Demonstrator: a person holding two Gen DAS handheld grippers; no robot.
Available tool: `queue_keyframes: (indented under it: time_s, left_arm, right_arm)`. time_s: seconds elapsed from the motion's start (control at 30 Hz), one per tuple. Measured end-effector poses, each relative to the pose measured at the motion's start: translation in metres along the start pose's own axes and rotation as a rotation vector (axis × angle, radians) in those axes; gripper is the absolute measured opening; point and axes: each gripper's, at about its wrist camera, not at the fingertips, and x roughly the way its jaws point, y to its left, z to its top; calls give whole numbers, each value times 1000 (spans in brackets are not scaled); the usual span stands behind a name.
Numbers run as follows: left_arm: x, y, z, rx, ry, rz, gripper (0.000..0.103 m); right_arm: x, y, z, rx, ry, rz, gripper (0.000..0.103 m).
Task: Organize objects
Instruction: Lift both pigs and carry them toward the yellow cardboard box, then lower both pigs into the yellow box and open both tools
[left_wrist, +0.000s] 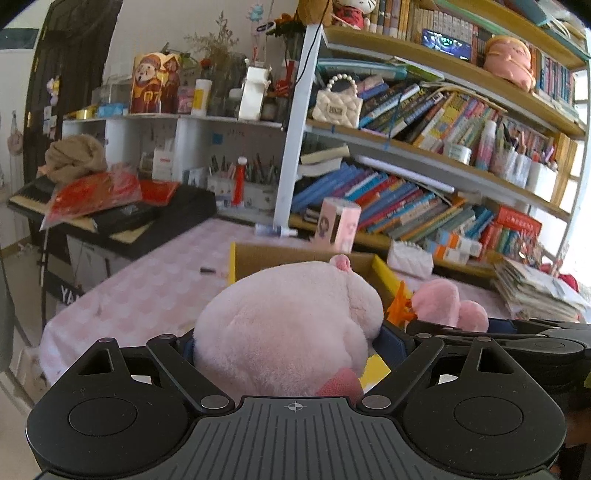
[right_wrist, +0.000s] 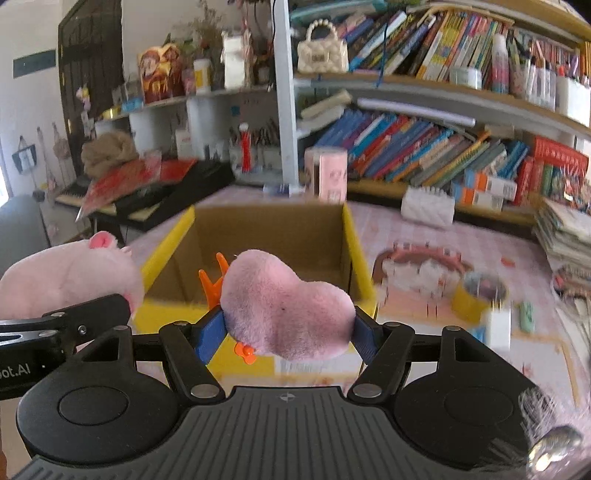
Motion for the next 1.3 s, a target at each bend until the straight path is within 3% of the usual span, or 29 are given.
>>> queue_keyframes:
  time_s: [0.17,0.5,0.9,1.3]
  left_arm:
    - [30,-8,10,21,8,16,90]
    - [89,-24,14,91,105,98,89]
    - [137,-30,9,119,218,152,60]
    - [140,-29,5,99,240,194,61]
  right_arm:
    - [30,-13,22,-10,-10,6,68]
    - [97,-28,41,-89,36,28,68]
    - [163,-29,47,-259,137,94,68]
    - [186,-20,45,-380,223,147,69]
